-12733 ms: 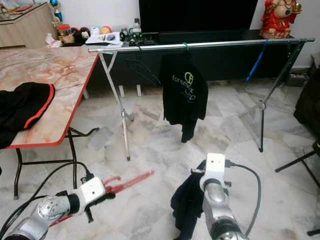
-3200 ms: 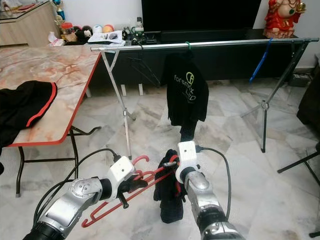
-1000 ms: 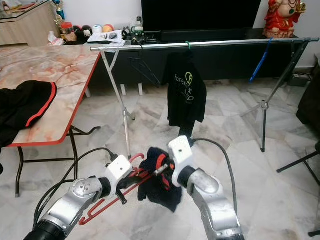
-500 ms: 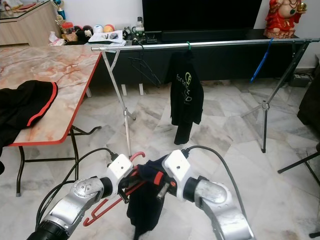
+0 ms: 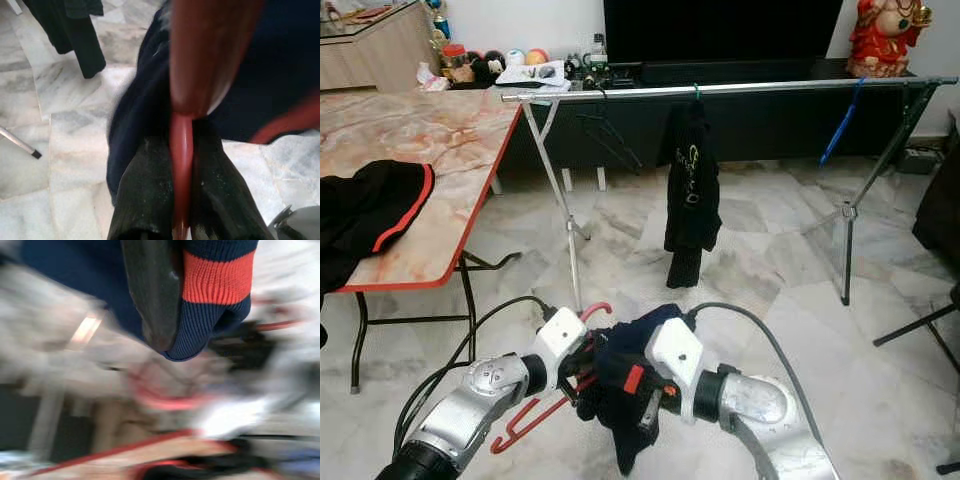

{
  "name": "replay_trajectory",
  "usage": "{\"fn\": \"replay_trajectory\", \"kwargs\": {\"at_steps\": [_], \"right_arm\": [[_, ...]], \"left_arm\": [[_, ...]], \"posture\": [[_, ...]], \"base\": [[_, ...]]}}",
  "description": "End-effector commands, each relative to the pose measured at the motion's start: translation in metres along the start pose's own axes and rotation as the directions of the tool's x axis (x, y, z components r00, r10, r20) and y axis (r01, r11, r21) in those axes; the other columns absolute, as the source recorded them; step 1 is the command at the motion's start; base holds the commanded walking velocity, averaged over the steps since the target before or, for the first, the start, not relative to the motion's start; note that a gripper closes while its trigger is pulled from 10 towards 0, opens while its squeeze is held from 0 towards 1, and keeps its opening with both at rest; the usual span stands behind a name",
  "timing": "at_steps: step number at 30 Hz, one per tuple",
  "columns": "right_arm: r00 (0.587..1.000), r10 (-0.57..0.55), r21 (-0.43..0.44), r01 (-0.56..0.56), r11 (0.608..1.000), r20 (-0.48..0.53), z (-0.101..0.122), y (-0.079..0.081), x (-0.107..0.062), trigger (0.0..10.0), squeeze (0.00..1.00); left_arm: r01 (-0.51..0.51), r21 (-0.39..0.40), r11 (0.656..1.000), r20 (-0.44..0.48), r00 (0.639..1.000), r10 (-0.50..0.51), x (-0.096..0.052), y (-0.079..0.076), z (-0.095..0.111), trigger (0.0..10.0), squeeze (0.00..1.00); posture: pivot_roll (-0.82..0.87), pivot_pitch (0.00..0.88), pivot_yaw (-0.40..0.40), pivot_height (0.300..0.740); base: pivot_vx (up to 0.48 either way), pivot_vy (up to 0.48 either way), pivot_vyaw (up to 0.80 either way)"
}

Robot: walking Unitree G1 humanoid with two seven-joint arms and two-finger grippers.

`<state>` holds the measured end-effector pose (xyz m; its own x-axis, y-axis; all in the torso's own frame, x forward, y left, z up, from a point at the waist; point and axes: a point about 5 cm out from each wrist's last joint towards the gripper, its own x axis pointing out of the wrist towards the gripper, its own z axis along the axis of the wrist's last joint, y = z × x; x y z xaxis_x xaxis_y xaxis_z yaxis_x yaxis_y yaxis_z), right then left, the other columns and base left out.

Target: Hang hanger

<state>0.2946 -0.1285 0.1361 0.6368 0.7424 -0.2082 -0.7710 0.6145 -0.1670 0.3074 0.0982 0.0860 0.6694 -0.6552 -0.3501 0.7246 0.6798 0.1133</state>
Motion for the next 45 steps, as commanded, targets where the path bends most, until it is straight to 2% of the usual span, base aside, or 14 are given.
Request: {"fn": "replay_trajectory", "kwargs": {"at_steps": [1, 3, 6, 8, 9, 10, 17, 23, 30, 33, 35, 40, 45], "right_arm": [[0.987, -0.157, -0.023, 0.157, 0.987, 0.026, 0.004, -0.02, -0.003, 10.0, 0.0], [0.991, -0.127, -0.021, 0.129, 0.991, 0.049, 0.009, -0.019, -0.001, 10.0, 0.0], [0.997, -0.018, -0.042, 0.021, 0.999, 0.074, 0.015, -0.007, 0.003, 10.0, 0.0], [0.997, -0.018, -0.042, 0.021, 0.999, 0.074, 0.015, -0.007, 0.003, 10.0, 0.0], [0.992, 0.085, -0.045, -0.081, 0.996, 0.097, 0.02, 0.007, 0.007, 10.0, 0.0], [0.986, 0.132, -0.04, -0.128, 0.991, 0.105, 0.021, 0.013, 0.007, 10.0, 0.0], [0.955, 0.268, -0.031, -0.266, 0.963, 0.131, 0.021, 0.03, 0.006, 10.0, 0.0], [0.948, 0.299, -0.022, -0.298, 0.954, 0.107, 0.015, 0.033, 0.003, 10.0, 0.0], [0.944, 0.304, 0.002, -0.306, 0.952, 0.126, 0.015, 0.034, 0.003, 10.0, 0.0], [0.949, 0.291, 0.007, -0.295, 0.956, 0.123, 0.014, 0.032, 0.003, 10.0, 0.0], [0.949, 0.29, 0.008, -0.294, 0.956, 0.122, 0.013, 0.032, 0.002, 10.0, 0.0], [0.949, 0.291, 0.005, -0.294, 0.956, 0.121, 0.015, 0.03, 0.0, 10.0, 0.0], [0.95, 0.288, -0.005, -0.29, 0.957, 0.119, 0.017, 0.028, -0.001, 10.0, 0.0]], "left_arm": [[0.0, 0.009, 1.0, 0.028, 1.0, 0.0, -0.002, 0.003, 0.005, 10.0, 0.0], [0.007, 0.006, 1.0, 0.03, 1.0, -0.007, -0.002, 0.002, 0.005, 10.0, 0.0], [0.015, 0.005, 1.0, 0.031, 0.999, -0.015, -0.001, 0.001, 0.005, 10.0, 0.0], [0.015, 0.005, 1.0, 0.031, 0.999, -0.015, -0.001, 0.001, 0.005, 10.0, 0.0], [0.019, 0.006, 1.0, 0.03, 0.999, -0.019, -0.001, 0.0, 0.005, 10.0, 0.0], [0.021, 0.005, 1.0, 0.03, 0.999, -0.021, -0.001, 0.0, 0.005, 10.0, 0.0], [0.058, 0.0, 0.998, 0.028, 0.998, -0.058, -0.002, -0.005, 0.003, 10.0, 0.0], [0.063, -0.004, 0.998, 0.033, 0.997, -0.063, -0.001, -0.006, 0.003, 10.0, 0.0], [0.077, -0.018, 0.997, 0.065, 0.995, -0.076, -0.002, -0.007, 0.007, 10.0, 0.0], [0.1, -0.031, 0.995, 0.117, 0.988, -0.095, -0.003, -0.009, 0.015, 10.0, 0.0], [0.162, -0.036, 0.986, 0.185, 0.971, -0.153, -0.006, -0.014, 0.024, 10.0, 0.0], [0.223, -0.018, 0.975, 0.245, 0.946, -0.212, -0.008, -0.022, 0.033, 10.0, 0.0], [0.234, -0.034, 0.972, 0.281, 0.935, -0.215, -0.008, -0.024, 0.036, 10.0, 0.0]], "posture": [[0.07, 0.075, 0.039, 0.74], [0.07, 0.075, 0.039, 0.74], [0.07, 0.075, 0.039, 0.74], [0.07, 0.075, 0.039, 0.74], [0.07, 0.07, 0.041, 0.74], [0.08, 0.067, 0.04, 0.74], [0.07, 0.067, 0.04, 0.74], [0.07, 0.072, 0.04, 0.74], [0.07, 0.074, 0.039, 0.74], [0.07, 0.075, 0.039, 0.74], [0.07, 0.075, 0.035, 0.74], [0.07, 0.076, 0.03, 0.74], [0.06, 0.075, 0.026, 0.74]], "base": [[0.0, 0.0, 0.0], [0.0, 0.0, 0.0], [0.0, 0.0, 0.0], [0.0, 0.0, 0.0], [0.0, 0.0, 0.0], [0.0, 0.0, 0.0], [0.0, 0.0, 0.0], [0.0, 0.0, 0.0], [0.0, 0.0, 0.0], [0.0, 0.0, 0.0], [0.0, 0.0, 0.0], [0.0, 0.0, 0.0], [0.0, 0.0, 0.0]]}}
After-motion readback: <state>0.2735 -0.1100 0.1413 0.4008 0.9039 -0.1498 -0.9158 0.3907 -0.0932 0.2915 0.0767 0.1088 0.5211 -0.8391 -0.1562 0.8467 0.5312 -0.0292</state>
